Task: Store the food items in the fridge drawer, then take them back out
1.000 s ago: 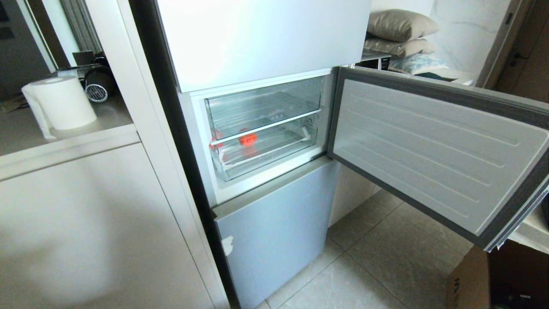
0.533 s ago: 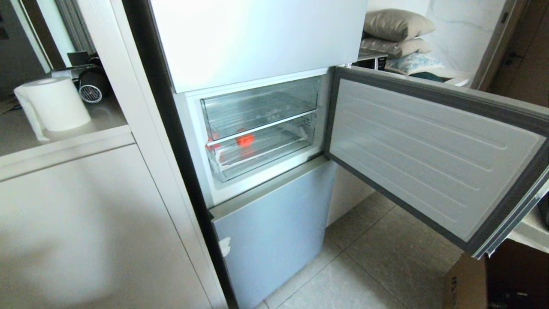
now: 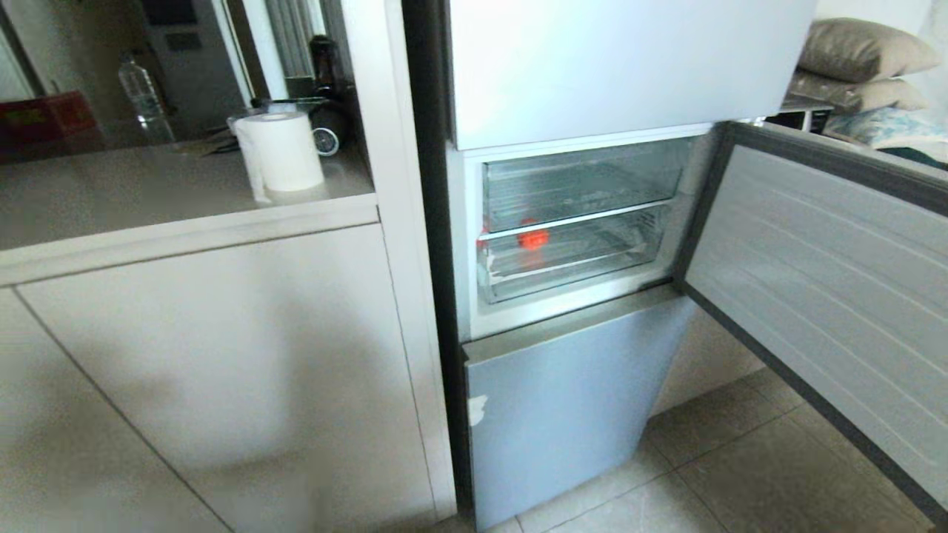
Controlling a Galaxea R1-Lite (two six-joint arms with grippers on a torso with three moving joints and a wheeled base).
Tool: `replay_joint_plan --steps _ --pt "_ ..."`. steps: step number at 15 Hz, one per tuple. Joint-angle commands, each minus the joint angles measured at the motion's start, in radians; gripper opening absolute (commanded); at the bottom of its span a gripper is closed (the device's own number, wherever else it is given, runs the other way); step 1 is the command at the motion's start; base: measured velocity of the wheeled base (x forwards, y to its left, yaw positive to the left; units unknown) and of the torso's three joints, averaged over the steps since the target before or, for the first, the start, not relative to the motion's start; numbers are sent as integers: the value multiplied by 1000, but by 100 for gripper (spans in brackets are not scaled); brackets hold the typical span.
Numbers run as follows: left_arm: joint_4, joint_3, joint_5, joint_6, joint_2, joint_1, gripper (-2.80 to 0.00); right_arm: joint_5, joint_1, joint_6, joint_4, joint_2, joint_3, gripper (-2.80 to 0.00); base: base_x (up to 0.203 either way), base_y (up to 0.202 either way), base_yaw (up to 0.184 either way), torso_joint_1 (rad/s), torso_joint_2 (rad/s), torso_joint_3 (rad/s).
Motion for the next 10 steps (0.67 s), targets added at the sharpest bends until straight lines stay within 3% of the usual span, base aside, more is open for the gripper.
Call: replay_joint_plan --steps 1,10 --pt "0 0 0 0 2 0 -280 0 0 -1 0 0 0 -280 -1 -7 179 -1 6 6" --pt "0 0 0 -1 2 0 -280 0 0 -3 0 0 0 -280 1 -9 172 3 3 1"
